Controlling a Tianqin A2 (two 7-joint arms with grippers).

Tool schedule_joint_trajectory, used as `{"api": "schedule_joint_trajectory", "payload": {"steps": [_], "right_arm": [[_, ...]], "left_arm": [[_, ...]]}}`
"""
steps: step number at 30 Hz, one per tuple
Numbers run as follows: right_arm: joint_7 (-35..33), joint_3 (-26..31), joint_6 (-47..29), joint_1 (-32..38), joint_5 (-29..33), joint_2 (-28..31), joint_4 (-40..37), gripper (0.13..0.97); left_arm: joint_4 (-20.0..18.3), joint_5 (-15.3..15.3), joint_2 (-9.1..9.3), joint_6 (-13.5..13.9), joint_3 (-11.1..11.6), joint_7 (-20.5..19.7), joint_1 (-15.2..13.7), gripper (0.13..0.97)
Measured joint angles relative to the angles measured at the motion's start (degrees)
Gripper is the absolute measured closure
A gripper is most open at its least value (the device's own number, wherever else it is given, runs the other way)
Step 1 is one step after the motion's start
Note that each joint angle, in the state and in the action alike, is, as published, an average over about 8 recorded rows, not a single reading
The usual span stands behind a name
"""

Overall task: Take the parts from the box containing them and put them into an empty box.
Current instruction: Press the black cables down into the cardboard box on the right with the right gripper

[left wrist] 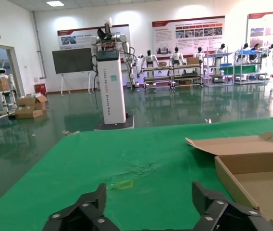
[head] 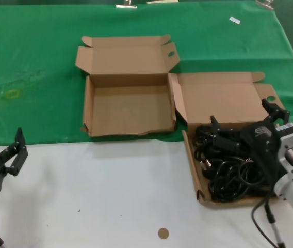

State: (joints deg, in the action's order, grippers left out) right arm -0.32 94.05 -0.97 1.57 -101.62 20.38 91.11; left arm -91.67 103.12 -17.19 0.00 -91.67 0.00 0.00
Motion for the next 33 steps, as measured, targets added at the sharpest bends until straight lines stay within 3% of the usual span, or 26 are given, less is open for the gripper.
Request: {"api": "schedule_joint_trajectory", "payload": {"steps": [5,9,17,24,33], "right_arm": [[1.0,2.8,1.4,0.1,-2.0,5.4,0.5,0.129],[1.8,6.1,2.7,0.6,-4.8,11.6,1.1,0.129],[4.1,14.7,2.0,3.7,-8.9,26.7,1.9,0.129],[7.4,18.7,-7.3,7.3,-5.6,37.2,1.4,0.129],[4.8,17.7,-23.6,11.2,-1.3,43.2,-0.6,0.129]], "left_arm": [[0.0,0.0,0.0,0.0,0.0,0.0,0.0,0.519],[0.0,0.0,0.0,0.0,0.0,0.0,0.0,0.519],[0.0,0.0,0.0,0.0,0.0,0.0,0.0,0.733],[0.0,0.0,0.0,0.0,0.0,0.0,0.0,0.84],[0.0,0.0,0.0,0.0,0.0,0.0,0.0,0.902]]}}
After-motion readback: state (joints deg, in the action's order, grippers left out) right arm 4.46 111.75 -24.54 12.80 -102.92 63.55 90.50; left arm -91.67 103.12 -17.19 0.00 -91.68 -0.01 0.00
